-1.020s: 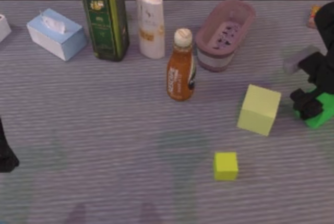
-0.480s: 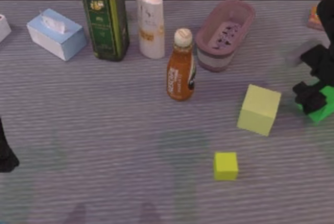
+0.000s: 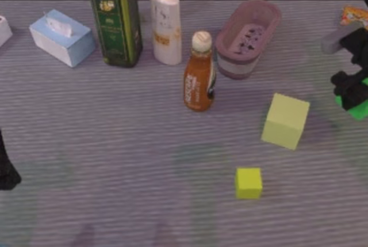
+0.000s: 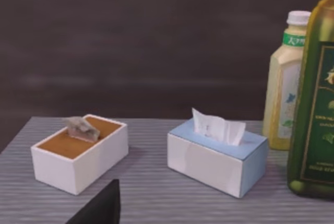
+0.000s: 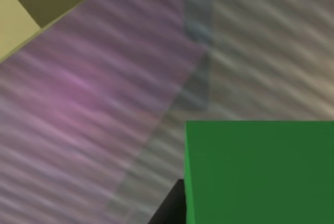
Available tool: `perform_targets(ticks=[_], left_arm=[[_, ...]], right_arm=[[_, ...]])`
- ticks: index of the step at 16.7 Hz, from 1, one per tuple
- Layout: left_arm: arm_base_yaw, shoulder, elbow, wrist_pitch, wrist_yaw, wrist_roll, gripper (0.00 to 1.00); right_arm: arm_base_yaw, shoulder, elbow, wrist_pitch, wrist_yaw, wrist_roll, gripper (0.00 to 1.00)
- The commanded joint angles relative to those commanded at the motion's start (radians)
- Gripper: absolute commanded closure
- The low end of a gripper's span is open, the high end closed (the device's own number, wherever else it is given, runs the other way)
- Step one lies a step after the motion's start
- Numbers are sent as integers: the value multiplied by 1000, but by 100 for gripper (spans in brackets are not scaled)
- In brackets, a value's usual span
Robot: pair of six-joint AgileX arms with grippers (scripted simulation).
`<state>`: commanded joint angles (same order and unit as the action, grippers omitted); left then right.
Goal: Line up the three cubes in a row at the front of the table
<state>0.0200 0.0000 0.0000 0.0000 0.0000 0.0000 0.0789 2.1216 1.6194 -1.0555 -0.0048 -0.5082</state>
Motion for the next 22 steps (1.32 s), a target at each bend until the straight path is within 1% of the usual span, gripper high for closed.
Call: perform_targets(ticks=[3, 5, 7, 9, 11, 16, 18, 20, 22], left_arm=[[0, 0, 0, 0, 0, 0, 0], [0, 0, 0, 0, 0, 0, 0], [0, 0, 0, 0, 0, 0, 0], [0, 0, 0, 0, 0, 0, 0], [0, 0, 0, 0, 0, 0, 0], [0, 0, 0, 0, 0, 0, 0], [0, 0, 0, 0, 0, 0, 0], [0, 0, 0, 0, 0, 0, 0], [0, 0, 0, 0, 0, 0, 0]], right_arm=[[4, 5, 0, 1, 0, 15, 100], [40, 8, 8, -3, 1, 68, 100], [98, 12, 16, -11, 2, 163, 100], [171, 14, 21, -20, 4, 290, 100], [256, 12, 20, -30, 5, 447, 100], [490, -2, 7, -52, 6, 908, 100], [577, -14, 0, -55, 8, 1072, 100], [649, -32, -6, -53, 11, 1198, 100], [704, -50, -12, -49, 14, 1282, 100]])
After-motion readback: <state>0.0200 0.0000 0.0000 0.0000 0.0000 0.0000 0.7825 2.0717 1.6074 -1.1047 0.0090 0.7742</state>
